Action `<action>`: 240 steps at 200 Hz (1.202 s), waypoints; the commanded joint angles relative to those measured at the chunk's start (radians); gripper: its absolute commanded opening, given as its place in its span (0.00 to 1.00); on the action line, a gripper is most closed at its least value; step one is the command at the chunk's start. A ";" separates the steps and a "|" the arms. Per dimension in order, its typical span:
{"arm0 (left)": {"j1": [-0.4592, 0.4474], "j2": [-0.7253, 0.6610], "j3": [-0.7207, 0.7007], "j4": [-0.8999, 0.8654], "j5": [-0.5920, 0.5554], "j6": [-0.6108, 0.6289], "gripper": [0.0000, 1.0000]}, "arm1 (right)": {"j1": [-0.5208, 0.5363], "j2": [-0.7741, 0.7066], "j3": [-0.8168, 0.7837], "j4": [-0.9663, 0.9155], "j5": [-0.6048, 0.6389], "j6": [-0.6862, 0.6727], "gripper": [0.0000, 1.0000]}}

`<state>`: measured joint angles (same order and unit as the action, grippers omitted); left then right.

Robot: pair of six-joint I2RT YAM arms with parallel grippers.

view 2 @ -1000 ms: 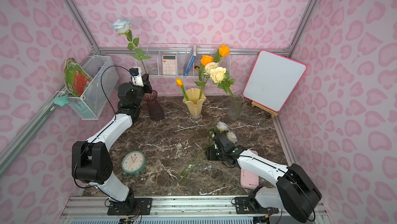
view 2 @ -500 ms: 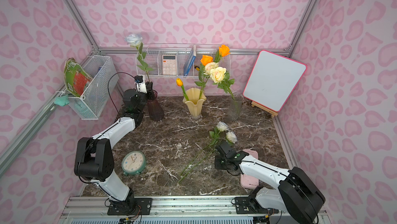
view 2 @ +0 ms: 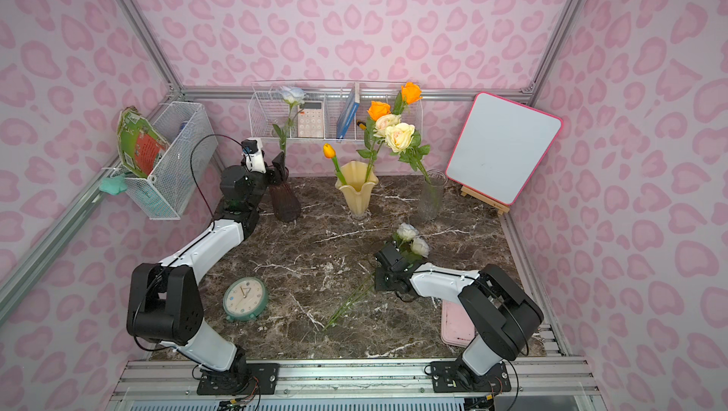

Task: Arrange the flowers in different vases according to their colors
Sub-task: Insert the flower into the vase, then pick up the flower at the center of the board.

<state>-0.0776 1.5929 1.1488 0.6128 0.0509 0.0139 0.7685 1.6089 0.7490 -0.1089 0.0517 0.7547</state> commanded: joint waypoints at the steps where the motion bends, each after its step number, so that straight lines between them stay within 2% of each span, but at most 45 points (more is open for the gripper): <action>1: 0.001 -0.059 -0.006 -0.037 -0.004 -0.038 0.68 | 0.005 0.024 0.005 -0.043 0.004 -0.005 0.01; 33: -0.002 -0.169 -0.021 -0.132 0.073 -0.046 0.70 | 0.006 0.029 0.002 -0.035 0.009 -0.004 0.01; 60: -0.035 -0.266 -0.013 -0.256 0.077 -0.031 0.69 | 0.010 0.023 0.002 -0.035 0.009 -0.005 0.01; 83: -0.123 -0.370 -0.023 -0.395 0.086 -0.012 0.68 | 0.019 -0.017 -0.009 -0.047 0.018 -0.001 0.03; 108: -0.256 -0.456 -0.033 -0.567 0.104 0.029 0.68 | 0.027 -0.075 -0.013 -0.086 0.014 -0.006 0.12; 122: -0.296 -0.479 -0.043 -0.685 0.182 0.010 0.69 | 0.028 -0.118 -0.030 -0.103 0.007 -0.003 0.15; 141: -0.349 -0.494 -0.098 -0.759 0.254 -0.012 0.68 | 0.024 -0.184 -0.074 -0.109 -0.005 0.001 0.18; 163: -0.478 -0.444 -0.127 -0.827 0.201 0.022 0.69 | 0.010 -0.260 -0.108 -0.169 0.020 0.008 0.21; 187: -0.581 -0.291 -0.073 -0.922 0.215 0.025 0.67 | -0.039 -0.375 -0.148 -0.264 0.062 0.015 0.22; 200: -0.646 -0.209 -0.059 -0.939 0.177 0.041 0.66 | -0.085 -0.444 -0.178 -0.284 0.059 0.008 0.24; 240: -0.730 0.033 0.084 -1.089 0.151 0.056 0.64 | -0.209 -0.614 -0.238 -0.299 0.034 -0.042 0.25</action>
<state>-0.7742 1.5326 1.1580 -0.3584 0.2268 0.0410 0.6067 1.0527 0.5259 -0.3752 0.0998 0.7536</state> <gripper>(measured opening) 0.646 0.251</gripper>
